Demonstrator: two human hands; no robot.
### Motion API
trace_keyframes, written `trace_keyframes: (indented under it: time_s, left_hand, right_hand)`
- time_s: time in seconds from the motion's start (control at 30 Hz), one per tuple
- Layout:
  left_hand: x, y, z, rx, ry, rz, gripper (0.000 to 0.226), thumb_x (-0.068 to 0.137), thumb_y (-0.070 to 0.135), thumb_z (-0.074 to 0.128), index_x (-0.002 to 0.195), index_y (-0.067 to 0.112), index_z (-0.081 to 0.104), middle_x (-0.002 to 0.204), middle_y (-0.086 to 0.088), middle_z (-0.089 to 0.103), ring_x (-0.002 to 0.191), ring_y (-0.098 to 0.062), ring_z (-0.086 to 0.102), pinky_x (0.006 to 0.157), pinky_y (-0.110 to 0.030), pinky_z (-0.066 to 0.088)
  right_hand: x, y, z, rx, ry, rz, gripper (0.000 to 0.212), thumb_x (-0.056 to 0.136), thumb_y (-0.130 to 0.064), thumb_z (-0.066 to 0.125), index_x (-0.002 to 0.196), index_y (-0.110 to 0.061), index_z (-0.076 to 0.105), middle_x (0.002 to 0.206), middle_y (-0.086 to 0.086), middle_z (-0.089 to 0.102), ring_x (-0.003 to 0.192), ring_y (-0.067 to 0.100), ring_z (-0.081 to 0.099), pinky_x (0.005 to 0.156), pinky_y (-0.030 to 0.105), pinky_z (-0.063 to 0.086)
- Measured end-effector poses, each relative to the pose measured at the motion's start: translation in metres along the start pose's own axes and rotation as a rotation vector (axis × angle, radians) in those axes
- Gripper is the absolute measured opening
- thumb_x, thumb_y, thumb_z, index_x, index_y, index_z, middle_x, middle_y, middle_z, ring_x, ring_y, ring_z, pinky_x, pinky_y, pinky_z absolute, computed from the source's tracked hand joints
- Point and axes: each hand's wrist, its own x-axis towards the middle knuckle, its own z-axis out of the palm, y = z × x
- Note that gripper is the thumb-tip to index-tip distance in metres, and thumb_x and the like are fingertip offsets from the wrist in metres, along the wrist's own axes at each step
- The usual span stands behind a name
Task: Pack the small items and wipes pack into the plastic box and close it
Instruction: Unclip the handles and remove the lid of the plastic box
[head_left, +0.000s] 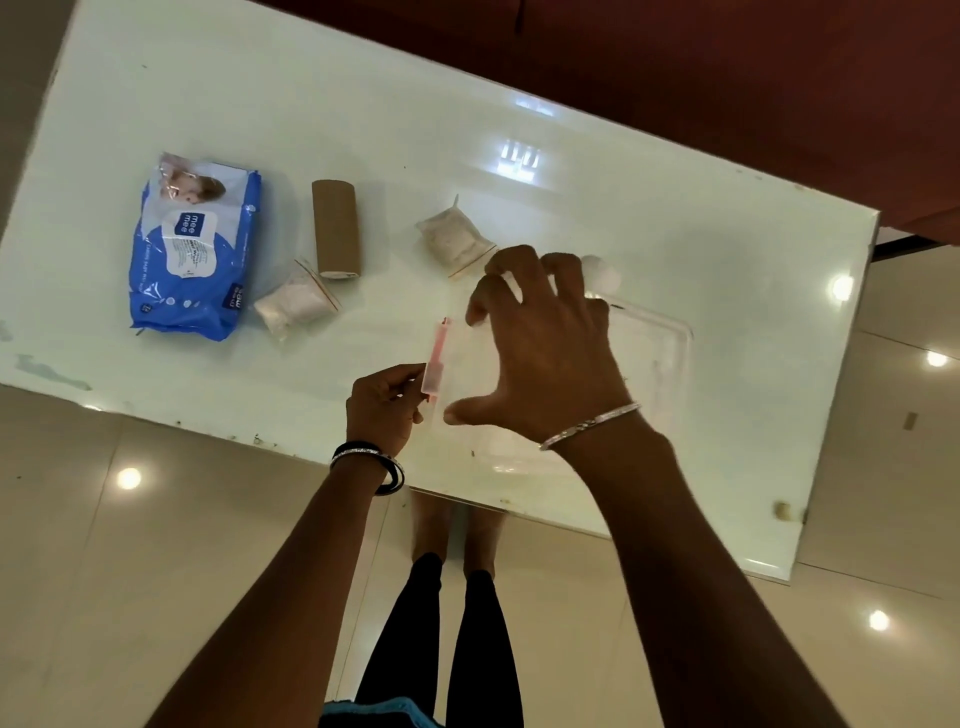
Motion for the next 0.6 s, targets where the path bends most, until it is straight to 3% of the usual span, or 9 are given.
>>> trace_keyframes:
  time_s: [0.07, 0.17, 0.27, 0.3, 0.37, 0.47, 0.53, 0.6]
  left_hand:
    - [-0.002, 0.002, 0.001, 0.034, 0.006, 0.007, 0.020, 0.089, 0.010, 0.059, 0.104, 0.011, 0.073, 0.060, 0.006, 0.062, 0.043, 0.001, 0.056, 0.048, -0.004, 0.041]
    - [0.000, 0.000, 0.001, 0.038, 0.026, -0.026, 0.022, 0.090, 0.008, 0.058, 0.107, 0.009, 0.073, 0.064, 0.005, 0.063, 0.044, 0.004, 0.057, 0.051, -0.005, 0.044]
    - [0.001, 0.000, 0.000, -0.032, 0.004, -0.092, 0.023, 0.090, 0.009, 0.059, 0.108, 0.011, 0.072, 0.074, -0.004, 0.070, 0.056, -0.002, 0.066, 0.068, -0.032, 0.057]
    - [0.000, 0.002, 0.000, -0.063, -0.005, -0.118, 0.023, 0.090, 0.013, 0.059, 0.109, 0.012, 0.072, 0.081, -0.009, 0.072, 0.068, -0.014, 0.070, 0.073, -0.040, 0.058]
    - [-0.004, 0.011, 0.000, -0.125, 0.011, -0.158, 0.029, 0.094, 0.028, 0.056, 0.112, 0.010, 0.069, 0.093, -0.011, 0.070, 0.079, -0.025, 0.068, 0.076, -0.043, 0.057]
    - [-0.010, 0.026, -0.002, -0.163, 0.069, -0.120, 0.036, 0.094, 0.045, 0.048, 0.109, 0.020, 0.068, 0.103, -0.007, 0.069, 0.089, -0.024, 0.066, 0.070, -0.034, 0.053]
    - [-0.012, 0.034, -0.002, -0.159, 0.103, -0.094, 0.034, 0.091, 0.050, 0.049, 0.103, 0.025, 0.068, 0.105, -0.004, 0.069, 0.097, -0.025, 0.066, 0.069, -0.033, 0.052]
    - [-0.014, 0.040, -0.002, -0.127, 0.139, -0.081, 0.032, 0.087, 0.051, 0.055, 0.102, 0.026, 0.069, 0.104, -0.002, 0.069, 0.101, -0.025, 0.067, 0.073, -0.037, 0.054]
  right_hand:
    - [-0.010, 0.014, -0.014, 0.009, -0.006, -0.010, 0.086, 0.038, -0.073, 0.077, 0.104, -0.023, 0.054, 0.127, -0.004, 0.046, 0.121, 0.027, 0.039, 0.082, 0.046, 0.045]
    - [-0.027, 0.039, -0.032, 0.003, 0.036, 0.007, 0.082, 0.033, -0.080, 0.071, 0.091, -0.024, 0.052, 0.108, -0.006, 0.052, 0.110, 0.023, 0.045, 0.077, 0.040, 0.037]
    - [-0.050, 0.070, -0.048, 0.048, -0.002, 0.060, 0.074, 0.033, -0.077, 0.071, 0.083, -0.025, 0.053, 0.091, -0.011, 0.049, 0.099, 0.020, 0.043, 0.072, 0.037, 0.038]
    - [-0.059, 0.082, -0.054, 0.074, -0.021, 0.091, 0.070, 0.035, -0.074, 0.073, 0.080, -0.025, 0.053, 0.086, -0.011, 0.049, 0.096, 0.019, 0.041, 0.071, 0.036, 0.039]
    - [-0.081, 0.110, -0.066, 0.134, -0.085, 0.145, 0.058, 0.042, -0.064, 0.080, 0.078, -0.025, 0.056, 0.079, -0.010, 0.050, 0.088, 0.017, 0.040, 0.067, 0.032, 0.035]
    - [-0.119, 0.149, -0.080, 0.164, -0.172, 0.203, 0.034, 0.055, -0.042, 0.085, 0.077, -0.025, 0.066, 0.076, -0.008, 0.057, 0.083, 0.020, 0.050, 0.066, 0.028, 0.037]
    - [-0.142, 0.169, -0.085, 0.178, -0.103, 0.271, 0.023, 0.060, -0.034, 0.085, 0.075, -0.025, 0.071, 0.080, -0.003, 0.061, 0.083, 0.023, 0.055, 0.072, 0.038, 0.047]
    - [-0.157, 0.183, -0.081, 0.159, -0.001, 0.336, 0.018, 0.062, -0.025, 0.087, 0.074, -0.023, 0.073, 0.080, -0.001, 0.061, 0.082, 0.024, 0.055, 0.072, 0.039, 0.047]
